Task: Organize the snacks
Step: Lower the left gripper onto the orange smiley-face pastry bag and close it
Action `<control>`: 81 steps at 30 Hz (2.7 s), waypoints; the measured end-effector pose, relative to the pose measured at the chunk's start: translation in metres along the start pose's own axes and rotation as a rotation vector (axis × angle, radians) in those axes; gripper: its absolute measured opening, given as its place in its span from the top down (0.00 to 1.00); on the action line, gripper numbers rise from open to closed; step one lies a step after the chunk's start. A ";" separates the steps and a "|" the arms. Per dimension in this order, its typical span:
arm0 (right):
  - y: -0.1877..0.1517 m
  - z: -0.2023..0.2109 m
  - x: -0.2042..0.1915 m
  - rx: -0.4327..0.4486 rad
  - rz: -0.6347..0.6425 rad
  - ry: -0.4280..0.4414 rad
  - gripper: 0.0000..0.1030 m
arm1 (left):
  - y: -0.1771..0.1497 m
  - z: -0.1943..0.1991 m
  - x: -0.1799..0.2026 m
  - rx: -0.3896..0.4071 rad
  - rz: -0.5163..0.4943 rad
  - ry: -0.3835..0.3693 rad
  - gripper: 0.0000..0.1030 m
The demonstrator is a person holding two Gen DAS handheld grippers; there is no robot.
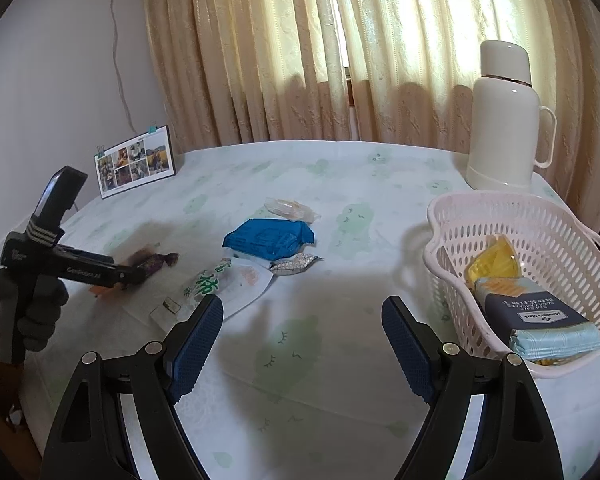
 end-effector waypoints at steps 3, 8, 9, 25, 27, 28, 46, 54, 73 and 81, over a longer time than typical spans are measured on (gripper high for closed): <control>0.000 0.000 -0.001 0.000 0.000 0.000 0.20 | 0.002 0.000 0.002 0.019 -0.018 -0.007 0.23; -0.001 -0.001 0.000 -0.004 0.000 -0.001 0.20 | 0.008 -0.004 0.006 0.017 -0.037 -0.062 0.40; -0.001 -0.001 0.000 -0.005 -0.001 -0.001 0.20 | 0.009 -0.004 0.007 0.021 -0.037 -0.066 0.44; -0.005 -0.004 -0.001 -0.014 0.001 -0.006 0.20 | 0.006 0.008 0.000 0.056 -0.044 -0.177 0.48; -0.006 -0.005 0.000 -0.017 -0.001 -0.006 0.20 | 0.003 0.013 0.006 0.066 -0.076 -0.192 0.48; -0.007 -0.006 0.000 -0.020 -0.003 -0.006 0.20 | 0.003 0.013 0.009 0.069 -0.088 -0.194 0.48; -0.009 -0.006 0.008 -0.035 -0.037 -0.009 0.20 | 0.005 0.012 -0.003 0.080 -0.059 -0.164 0.47; -0.009 -0.006 0.008 -0.035 -0.037 -0.009 0.20 | 0.014 0.015 -0.023 0.111 -0.027 -0.100 0.45; -0.009 -0.007 0.009 -0.039 -0.041 -0.009 0.20 | 0.028 -0.013 -0.029 0.085 -0.094 0.013 0.45; -0.012 -0.011 0.015 -0.054 -0.068 -0.018 0.20 | 0.032 -0.015 -0.021 0.103 -0.115 -0.026 0.65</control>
Point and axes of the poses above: each gripper's, at about its wrist camera, not at the fingertips, and z roughly against the way its jaws point, x to its right, y to its top, the point moved 10 cm from there along -z, roughly the way its jaws point, and after that the axes turned 3 degrees about -x, right-handed, at the moved point
